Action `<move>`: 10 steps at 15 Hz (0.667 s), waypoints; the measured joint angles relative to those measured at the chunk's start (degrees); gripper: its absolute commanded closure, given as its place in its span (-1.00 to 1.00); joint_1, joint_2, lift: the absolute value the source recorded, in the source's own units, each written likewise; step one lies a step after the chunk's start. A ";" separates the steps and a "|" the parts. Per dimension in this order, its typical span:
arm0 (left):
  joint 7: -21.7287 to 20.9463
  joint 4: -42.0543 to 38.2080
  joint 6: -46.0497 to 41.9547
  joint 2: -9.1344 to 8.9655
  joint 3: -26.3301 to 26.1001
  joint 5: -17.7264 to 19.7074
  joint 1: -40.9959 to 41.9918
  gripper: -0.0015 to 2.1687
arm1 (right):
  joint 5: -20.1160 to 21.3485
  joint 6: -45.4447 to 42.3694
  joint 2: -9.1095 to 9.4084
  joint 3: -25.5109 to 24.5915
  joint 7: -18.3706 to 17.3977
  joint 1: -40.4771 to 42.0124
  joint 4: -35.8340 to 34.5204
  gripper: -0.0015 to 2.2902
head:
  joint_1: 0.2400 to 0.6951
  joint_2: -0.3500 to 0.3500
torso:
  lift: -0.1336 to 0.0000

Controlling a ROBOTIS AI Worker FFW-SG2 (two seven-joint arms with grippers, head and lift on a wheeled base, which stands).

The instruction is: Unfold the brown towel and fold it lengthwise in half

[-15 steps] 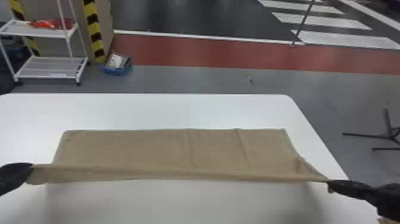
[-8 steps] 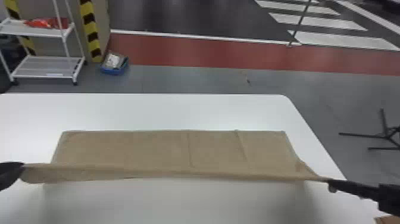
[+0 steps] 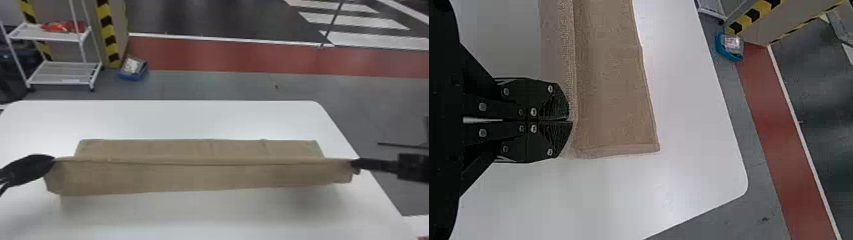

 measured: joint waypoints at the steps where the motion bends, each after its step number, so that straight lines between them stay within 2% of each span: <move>1: -0.08 0.65 0.45 0.14 -0.52 -0.69 -0.85 0.58 | 1.36 0.00 -0.22 1.57 0.00 -2.10 2.29 0.31 | 1.00 -0.38 | -0.79; 5: 0.16 3.50 2.99 0.66 -3.03 -3.32 -4.45 0.58 | 5.52 0.01 -0.59 6.26 0.00 -10.45 12.29 0.31 | 1.00 -0.38 | -0.79; 10: 0.48 7.58 6.39 0.77 -5.94 -7.86 -9.96 0.58 | 10.46 0.01 -0.20 10.86 0.00 -17.07 20.44 0.31 | 1.00 -0.37 | -0.79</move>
